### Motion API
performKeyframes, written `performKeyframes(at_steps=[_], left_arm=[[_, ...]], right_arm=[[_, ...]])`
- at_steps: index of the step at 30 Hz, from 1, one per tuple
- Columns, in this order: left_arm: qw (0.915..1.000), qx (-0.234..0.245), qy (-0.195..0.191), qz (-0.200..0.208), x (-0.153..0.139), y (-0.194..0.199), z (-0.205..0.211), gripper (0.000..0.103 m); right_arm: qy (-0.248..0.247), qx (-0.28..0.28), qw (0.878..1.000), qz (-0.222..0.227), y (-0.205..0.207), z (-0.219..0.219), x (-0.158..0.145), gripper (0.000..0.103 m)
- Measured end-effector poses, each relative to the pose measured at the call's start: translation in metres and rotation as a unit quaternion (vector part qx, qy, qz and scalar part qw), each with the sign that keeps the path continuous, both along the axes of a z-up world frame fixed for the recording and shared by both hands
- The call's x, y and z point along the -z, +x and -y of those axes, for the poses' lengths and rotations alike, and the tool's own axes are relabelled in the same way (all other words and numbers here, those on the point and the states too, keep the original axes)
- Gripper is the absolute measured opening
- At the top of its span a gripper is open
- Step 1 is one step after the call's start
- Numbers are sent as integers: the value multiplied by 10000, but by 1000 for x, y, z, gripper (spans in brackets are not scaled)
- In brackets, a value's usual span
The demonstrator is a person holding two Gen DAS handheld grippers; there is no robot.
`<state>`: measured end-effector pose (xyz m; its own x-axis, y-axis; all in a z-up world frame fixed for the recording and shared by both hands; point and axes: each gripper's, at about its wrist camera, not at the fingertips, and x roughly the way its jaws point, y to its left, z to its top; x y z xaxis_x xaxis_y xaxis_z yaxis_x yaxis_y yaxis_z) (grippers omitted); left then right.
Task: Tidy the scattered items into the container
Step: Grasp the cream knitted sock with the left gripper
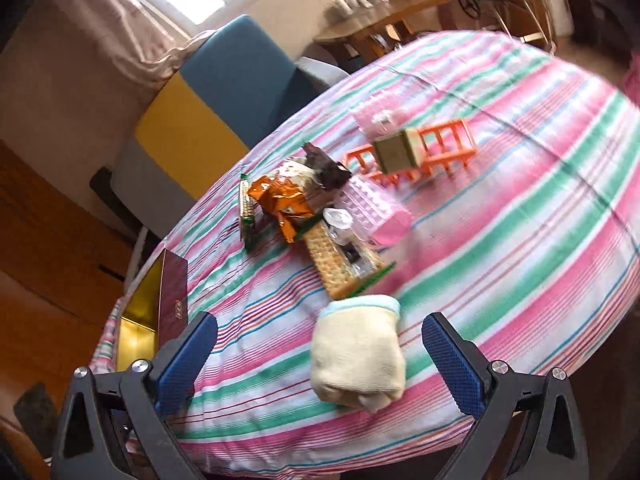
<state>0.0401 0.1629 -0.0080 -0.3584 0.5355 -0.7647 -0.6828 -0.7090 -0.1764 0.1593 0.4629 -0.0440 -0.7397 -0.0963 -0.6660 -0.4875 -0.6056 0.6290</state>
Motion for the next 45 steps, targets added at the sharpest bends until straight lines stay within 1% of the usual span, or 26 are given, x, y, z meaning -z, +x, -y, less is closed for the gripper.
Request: performKeyframes(at_steps=[3,5,9,11,12,14,16,18,20,23,26,30,34,36,39,40,42,45], left_arm=[[9998,142,-109,63,5,3,-11,47],[9996,209,-164,132,9,5,-14,47],[9990,248,-201,314,16,6,-16,47],[9989,238,-204,353,17,5,-16,47],[9988,248,-201,361,17,5,-16,47],[9986,312,-199,369,16,6,-20,47],[9981,434,-118,418,13,7,-27,47],[9964,659,36,525,9,8,-40,48],[9944,888,136,561,4,11,-57,51],[9898,1253,209,638,4,15,-87,52],[9862,1423,172,831,12,15,-112,52],[9828,1461,97,1125,24,11,-133,52],[9831,1364,-48,1222,36,6,-145,52],[9843,1299,-70,1196,39,4,-149,52],[9851,1252,-80,1179,44,1,-155,59],[9845,1239,-98,1235,48,0,-156,63],[9828,1232,-108,1369,55,-1,-156,65],[9832,1250,-67,1332,54,1,-151,63]], right_arm=[[-704,159,9972,-179,4,-13,21,103],[-972,115,9948,-291,0,-13,28,103],[-1366,-286,9887,-554,-21,0,31,103],[-1779,-592,9785,-856,-32,8,32,103],[-1869,-687,9754,-950,-36,11,31,103],[-1767,-759,9761,-1013,-42,16,25,103],[-1695,-739,9777,-999,-43,15,23,103],[-1602,-665,9802,-951,-41,12,23,103],[-1401,-479,9853,-857,-32,5,22,103],[-1182,-158,9905,-691,-14,-12,23,103],[-982,75,9938,-516,-2,-25,25,103],[-769,163,9964,-323,4,-33,28,103],[-638,74,9977,-206,5,-34,32,103],[-622,49,9979,-196,6,-34,34,103],[-631,65,9978,-208,9,-37,37,103],[-628,65,9978,-222,9,-37,37,103],[-582,45,9981,-208,9,-37,36,103],[-478,6,9987,-197,7,-35,33,103]])
